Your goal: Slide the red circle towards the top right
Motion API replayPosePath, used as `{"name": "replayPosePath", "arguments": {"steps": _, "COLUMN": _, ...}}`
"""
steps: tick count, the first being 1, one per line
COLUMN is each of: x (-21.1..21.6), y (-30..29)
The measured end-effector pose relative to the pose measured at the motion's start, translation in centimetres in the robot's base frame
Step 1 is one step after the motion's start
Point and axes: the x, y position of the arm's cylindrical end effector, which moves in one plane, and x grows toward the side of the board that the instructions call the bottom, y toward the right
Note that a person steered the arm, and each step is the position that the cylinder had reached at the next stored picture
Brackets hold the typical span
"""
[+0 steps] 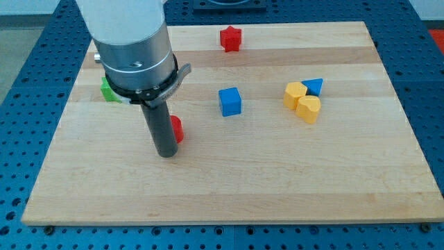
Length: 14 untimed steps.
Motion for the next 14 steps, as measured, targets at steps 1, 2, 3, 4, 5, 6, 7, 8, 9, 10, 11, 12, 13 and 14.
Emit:
{"name": "replayPosePath", "arguments": {"steps": 1, "x": -2.3, "y": -0.3}}
{"name": "replayPosePath", "arguments": {"steps": 2, "x": -4.9, "y": -0.3}}
{"name": "replayPosePath", "arguments": {"steps": 3, "x": -8.1, "y": -0.3}}
{"name": "replayPosePath", "arguments": {"steps": 4, "x": -11.5, "y": -0.3}}
{"name": "replayPosePath", "arguments": {"steps": 5, "x": -14.5, "y": -0.3}}
{"name": "replayPosePath", "arguments": {"steps": 6, "x": -16.6, "y": 0.4}}
{"name": "replayPosePath", "arguments": {"steps": 7, "x": -17.3, "y": 3.3}}
{"name": "replayPosePath", "arguments": {"steps": 8, "x": -17.3, "y": 7.3}}
{"name": "replayPosePath", "arguments": {"steps": 9, "x": -18.2, "y": 11.2}}
{"name": "replayPosePath", "arguments": {"steps": 10, "x": -20.2, "y": 14.3}}
{"name": "replayPosePath", "arguments": {"steps": 11, "x": -21.8, "y": 16.6}}
{"name": "replayPosePath", "arguments": {"steps": 12, "x": -21.9, "y": 20.5}}
{"name": "replayPosePath", "arguments": {"steps": 13, "x": -21.9, "y": 24.0}}
{"name": "replayPosePath", "arguments": {"steps": 14, "x": -21.9, "y": 27.0}}
